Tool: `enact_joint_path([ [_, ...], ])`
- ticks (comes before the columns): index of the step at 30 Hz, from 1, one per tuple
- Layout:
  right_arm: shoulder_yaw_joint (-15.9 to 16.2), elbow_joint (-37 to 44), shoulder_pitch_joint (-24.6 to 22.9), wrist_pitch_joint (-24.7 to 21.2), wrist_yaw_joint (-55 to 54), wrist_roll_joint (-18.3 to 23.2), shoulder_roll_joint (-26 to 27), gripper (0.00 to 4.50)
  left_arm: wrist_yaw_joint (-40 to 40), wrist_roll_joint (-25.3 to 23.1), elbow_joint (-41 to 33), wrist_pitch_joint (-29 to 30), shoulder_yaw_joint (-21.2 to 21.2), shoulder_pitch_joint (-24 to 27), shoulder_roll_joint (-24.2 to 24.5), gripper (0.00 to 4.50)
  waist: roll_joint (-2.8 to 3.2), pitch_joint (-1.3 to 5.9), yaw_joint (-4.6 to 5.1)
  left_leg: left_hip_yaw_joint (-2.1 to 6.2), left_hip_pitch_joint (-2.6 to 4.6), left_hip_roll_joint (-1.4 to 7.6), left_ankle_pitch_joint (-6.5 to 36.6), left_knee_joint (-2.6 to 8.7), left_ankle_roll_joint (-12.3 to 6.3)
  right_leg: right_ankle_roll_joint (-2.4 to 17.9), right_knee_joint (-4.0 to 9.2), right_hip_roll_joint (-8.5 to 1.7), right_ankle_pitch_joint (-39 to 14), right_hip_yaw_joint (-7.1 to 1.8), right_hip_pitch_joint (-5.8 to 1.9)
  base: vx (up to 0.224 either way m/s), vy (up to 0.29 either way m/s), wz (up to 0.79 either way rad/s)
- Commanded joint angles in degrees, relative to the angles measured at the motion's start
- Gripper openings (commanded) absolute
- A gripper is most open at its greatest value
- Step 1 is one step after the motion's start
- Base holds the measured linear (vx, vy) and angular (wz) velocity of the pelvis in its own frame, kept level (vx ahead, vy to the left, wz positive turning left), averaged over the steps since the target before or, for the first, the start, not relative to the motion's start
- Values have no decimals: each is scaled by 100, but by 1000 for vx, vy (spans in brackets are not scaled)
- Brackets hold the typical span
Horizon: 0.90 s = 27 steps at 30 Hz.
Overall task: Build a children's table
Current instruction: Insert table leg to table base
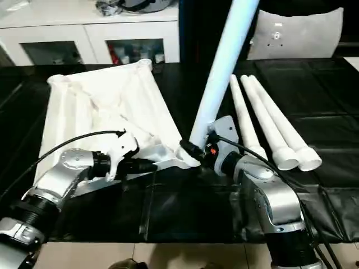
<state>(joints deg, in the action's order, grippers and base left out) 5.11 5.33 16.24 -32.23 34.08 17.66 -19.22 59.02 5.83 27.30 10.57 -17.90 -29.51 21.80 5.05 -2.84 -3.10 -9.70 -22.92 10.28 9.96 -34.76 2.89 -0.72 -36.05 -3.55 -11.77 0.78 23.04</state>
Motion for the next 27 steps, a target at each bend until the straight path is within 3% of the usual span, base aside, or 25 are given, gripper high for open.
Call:
enact_joint_path([
  [1,122,0,153,194,207,-13,-17,193,170,-180,9,24,-151,66,141,1,-82,399,-20,59,125,181,1012,384,-68,1246,440,-348,-675,-152,-263,0,0,0],
  [9,189,-233,451,-42,404,128,34,193,246,-943,94,-706,-694,125,528,0,-84,397,-17,69,142,198,1103,403,-19,1233,444,-352,-814,-153,-260,0,0,0],
  [10,211,-264,468,-49,454,137,29,193,321,-904,37,-762,-683,160,540,0,-85,392,-9,66,141,197,1129,407,6,1226,442,-349,-838,-156,-256,0,0,0],
  [11,241,-284,468,-54,498,136,27,193,455,-820,-38,-793,-655,202,549,0,-126,385,-8,60,142,199,1150,411,4,1225,452,-350,-875,-157,-251,0,0,0],
  [13,284,-280,425,-87,523,133,26,193,567,-689,-103,-861,-596,249,532,0,-107,392,-23,59,152,198,1161,413,27,1214,453,-360,-975,-163,-243,0,0,0],
  [16,351,-303,345,-94,551,82,13,193,572,-558,-110,-934,-529,261,474,0,-130,400,-39,54,157,205,1138,415,33,1222,442,-350,-864,-162,-236,0,0,0],
  [19,372,-362,297,-10,505,32,66,193,376,-535,-156,-743,-450,271,442,0,-124,407,-57,55,158,207,1109,417,39,1242,422,-345,-706,-158,-234,0,0,0],
  [22,360,-437,309,46,476,23,115,193,273,-506,-147,-483,-359,271,415,0,-136,390,-52,49,167,197,1275,426,74,1223,448,-355,-966,-162,-222,0,0,0],
  [24,378,-474,304,70,493,2,128,193,404,-357,-146,-347,-255,293,382,43,-146,374,-48,52,171,199,1383,439,105,1184,472,-358,-1210,-167,-214,0,0,0],
  [27,450,-513,268,128,533,-84,88,193,427,-315,-134,-389,-214,310,378,57,-167,375,-45,61,170,201,1412,449,123,1103,484,-363,-1380,-174,-220,0,0,0],
])
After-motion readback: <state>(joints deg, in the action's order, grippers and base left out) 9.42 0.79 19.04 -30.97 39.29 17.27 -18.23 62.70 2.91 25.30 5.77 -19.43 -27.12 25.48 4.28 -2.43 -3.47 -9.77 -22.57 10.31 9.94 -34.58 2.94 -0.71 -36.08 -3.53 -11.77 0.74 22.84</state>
